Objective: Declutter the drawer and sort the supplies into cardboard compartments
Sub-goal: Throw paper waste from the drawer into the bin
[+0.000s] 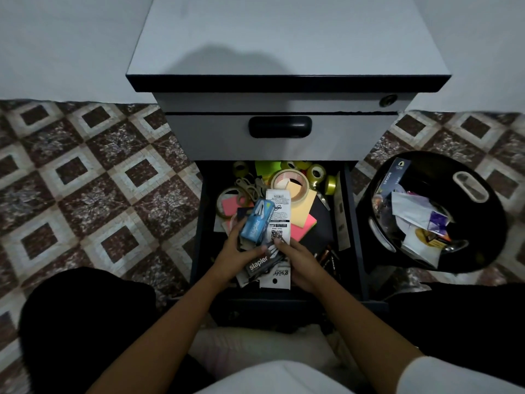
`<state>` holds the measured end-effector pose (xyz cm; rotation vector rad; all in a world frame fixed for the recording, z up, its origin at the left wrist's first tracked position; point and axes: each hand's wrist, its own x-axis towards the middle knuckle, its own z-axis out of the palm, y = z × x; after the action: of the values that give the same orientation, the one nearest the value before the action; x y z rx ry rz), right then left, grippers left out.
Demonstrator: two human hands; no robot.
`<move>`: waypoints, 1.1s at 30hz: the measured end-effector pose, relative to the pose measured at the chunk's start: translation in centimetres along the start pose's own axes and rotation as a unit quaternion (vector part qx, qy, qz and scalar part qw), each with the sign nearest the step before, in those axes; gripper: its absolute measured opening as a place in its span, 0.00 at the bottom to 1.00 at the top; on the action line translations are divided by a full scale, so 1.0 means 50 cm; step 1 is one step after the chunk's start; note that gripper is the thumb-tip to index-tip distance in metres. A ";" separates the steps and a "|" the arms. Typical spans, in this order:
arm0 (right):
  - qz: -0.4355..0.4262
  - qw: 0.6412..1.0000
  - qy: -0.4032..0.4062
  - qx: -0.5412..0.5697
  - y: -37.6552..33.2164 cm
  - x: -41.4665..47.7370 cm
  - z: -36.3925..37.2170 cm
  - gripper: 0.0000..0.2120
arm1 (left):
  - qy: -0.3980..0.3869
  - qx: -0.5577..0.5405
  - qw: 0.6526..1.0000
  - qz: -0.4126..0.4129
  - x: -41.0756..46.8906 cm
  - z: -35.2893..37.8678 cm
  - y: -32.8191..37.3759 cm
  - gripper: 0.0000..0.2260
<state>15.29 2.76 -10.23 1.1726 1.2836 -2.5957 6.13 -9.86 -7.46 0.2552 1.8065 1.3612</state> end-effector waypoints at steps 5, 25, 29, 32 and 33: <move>0.046 0.999 0.006 -0.024 -0.009 0.003 0.011 0.13 | -0.002 -0.041 0.999 -0.005 -0.002 0.005 -0.007 0.32; -0.189 0.547 0.427 -0.694 -0.100 -0.020 -0.107 0.19 | 0.012 -0.064 0.998 -0.016 0.017 -0.001 -0.021 0.30; -0.152 0.608 0.398 -0.670 -0.104 -0.027 -0.122 0.27 | 0.011 -0.065 0.998 -0.010 0.015 0.002 -0.014 0.29; -0.150 0.646 0.370 -0.650 -0.106 -0.033 -0.128 0.30 | 0.011 -0.071 0.997 -0.012 0.014 0.003 -0.007 0.29; -0.161 0.656 0.374 -0.636 -0.109 -0.038 -0.128 0.31 | 0.014 -0.073 0.997 -0.010 0.013 0.003 -0.003 0.29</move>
<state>18.82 10.21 -7.76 1.5670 2.7831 -0.4666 5.86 -9.43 -7.92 0.1404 1.7181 1.4805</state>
